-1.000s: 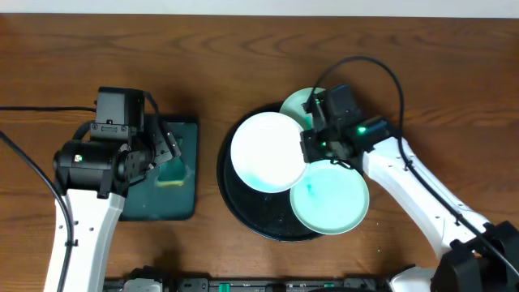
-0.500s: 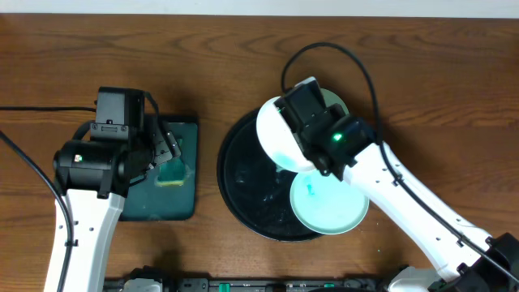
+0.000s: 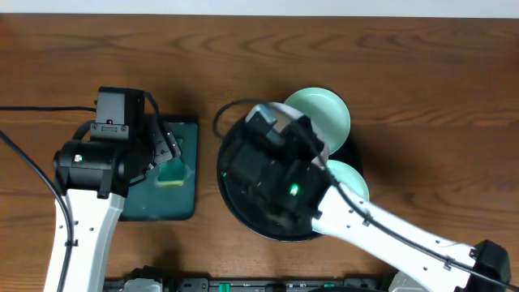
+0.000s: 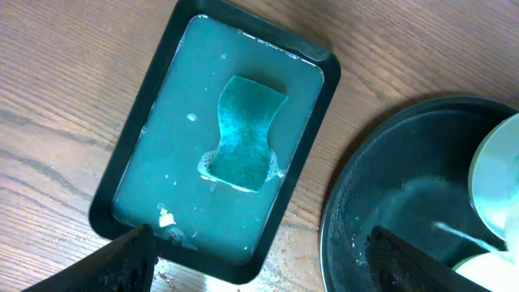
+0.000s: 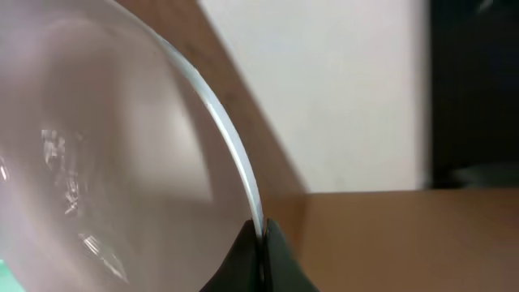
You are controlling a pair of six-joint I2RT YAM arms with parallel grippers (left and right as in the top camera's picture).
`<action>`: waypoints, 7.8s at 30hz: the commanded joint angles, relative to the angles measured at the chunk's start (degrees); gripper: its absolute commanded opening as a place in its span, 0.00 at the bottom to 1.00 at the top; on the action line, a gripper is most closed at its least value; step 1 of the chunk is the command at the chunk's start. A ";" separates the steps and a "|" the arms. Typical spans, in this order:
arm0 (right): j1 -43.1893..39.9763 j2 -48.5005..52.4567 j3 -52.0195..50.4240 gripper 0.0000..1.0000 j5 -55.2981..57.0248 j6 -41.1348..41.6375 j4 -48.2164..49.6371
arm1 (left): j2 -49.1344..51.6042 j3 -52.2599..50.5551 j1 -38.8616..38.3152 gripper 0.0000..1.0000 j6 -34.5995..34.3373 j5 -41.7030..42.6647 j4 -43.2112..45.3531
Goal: Clean dirty plates on tray and stack at the side
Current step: 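Lift the white plate off the tray with the right gripper, then carry the white plate right and set it on the table, then move the right gripper to the upper green plate and drag it, then grasp the green sponge in the basin with the left gripper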
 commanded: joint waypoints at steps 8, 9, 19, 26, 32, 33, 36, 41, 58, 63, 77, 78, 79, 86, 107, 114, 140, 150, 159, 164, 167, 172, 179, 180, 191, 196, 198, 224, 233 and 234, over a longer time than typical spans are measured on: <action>6.01 -0.94 1.44 0.01 13.51 -5.38 0.66 | 0.24 -0.02 0.04 0.83 -0.04 -0.33 -0.11; 6.01 -0.94 1.44 0.01 13.51 -5.38 0.72 | 0.24 -0.02 0.04 0.83 -0.04 -0.33 -0.11; 6.01 -0.94 1.44 0.01 12.72 -5.29 0.83 | 0.24 -0.02 0.04 0.83 0.13 -0.33 -0.07; 5.81 -0.61 1.18 0.01 -7.08 5.70 -0.39 | 0.24 -0.02 0.04 0.83 0.13 -0.31 0.04; 3.21 -1.09 1.38 0.01 -15.47 12.11 -2.49 | 0.24 -0.02 0.04 0.83 0.11 -0.31 0.11; 1.20 -0.81 1.31 0.01 -20.22 12.35 -2.19 | 0.24 -0.02 0.04 0.83 0.13 -0.31 0.22; -4.02 -1.64 1.29 0.01 -30.84 19.06 -4.79 | 0.24 -0.02 0.04 0.83 0.11 -0.31 0.24; -16.87 -1.36 0.72 0.01 -49.35 20.70 -1.77 | 0.24 -0.02 0.04 0.83 0.11 -0.31 0.31; -76.35 -1.01 0.68 0.01 -86.01 25.44 1.18 | 0.24 -0.02 0.04 0.83 0.09 -0.28 -0.37; -88.70 0.83 0.68 0.01 -86.05 25.88 1.38 | 0.24 -0.02 0.04 0.83 0.09 -0.28 -0.35; -100.67 22.67 0.68 0.01 -84.91 23.89 6.47 | 0.24 -0.02 0.04 0.83 0.13 -0.28 -0.42; -100.65 23.41 0.68 0.01 -84.94 23.87 6.56 | 0.24 -0.02 0.04 0.83 0.11 -0.28 -0.44; -100.54 23.96 0.68 0.01 -84.91 23.85 6.56 | 0.24 -0.02 0.04 0.83 0.11 -0.28 -0.44; -100.41 20.52 0.79 0.22 -85.37 23.87 5.66 | 0.24 -0.02 0.04 0.83 0.11 -0.28 -0.44; -75.91 -14.93 0.50 0.99 -95.60 14.10 -6.25 | 0.24 -0.02 0.04 0.84 0.11 -0.28 -0.59; -66.49 -3.74 -0.57 0.99 -89.46 14.93 -9.33 | 0.24 -0.02 0.04 0.83 0.11 -0.28 -0.61; -57.29 27.26 -0.57 0.50 -89.24 16.11 18.95 | 2.38 -0.13 0.04 0.83 0.11 -0.28 -0.63; -57.33 27.12 -0.55 0.06 -89.18 17.86 21.97 | 2.38 -0.13 0.04 0.83 0.11 -0.28 -0.61; -57.31 25.94 -0.52 0.01 -90.64 18.69 20.87 | 2.38 -0.13 0.04 0.83 0.11 -0.28 -0.61; -55.30 18.95 -0.52 0.01 -93.20 16.96 16.59 | 2.38 -0.13 0.04 0.83 0.11 -0.28 -0.61; -52.92 18.25 -0.55 0.01 -91.80 16.46 14.12 | 2.38 -0.13 0.04 0.83 0.11 -0.28 -0.59; -47.04 21.27 -0.57 0.01 -88.46 15.72 12.52 | 2.38 -0.13 0.04 0.83 0.15 -0.31 -0.57; -42.80 27.58 -0.57 0.01 -84.04 21.07 14.29 | 3.54 -0.13 0.04 0.82 1.46 -0.37 -0.55; -42.80 28.39 -0.57 0.01 -84.06 21.44 14.43 | 4.15 -0.13 0.04 0.82 1.46 -0.39 -0.35; -42.75 29.55 -0.55 0.01 -84.08 21.27 14.05 | 19.54 -0.13 0.07 0.70 1.90 -0.35 2.82; -42.75 29.55 -0.55 0.01 -84.11 21.24 13.68 | 28.83 -0.13 0.26 0.62 3.19 -0.33 5.60; -42.75 29.55 -0.55 0.01 -84.08 21.24 13.42 | 32.11 -0.13 0.55 0.56 3.19 -0.28 6.14; -42.75 29.55 -0.55 0.01 -84.08 20.87 12.26 | 36.11 -8.24 3.67 0.46 6.80 1.42 17.73; -42.75 29.55 -0.55 0.01 -84.06 20.85 12.24 | 28.72 -8.24 3.69 0.59 7.72 2.73 18.01; -42.75 29.55 -0.55 0.01 -84.06 20.85 12.28 | 27.63 -8.24 3.69 0.59 7.91 2.73 18.01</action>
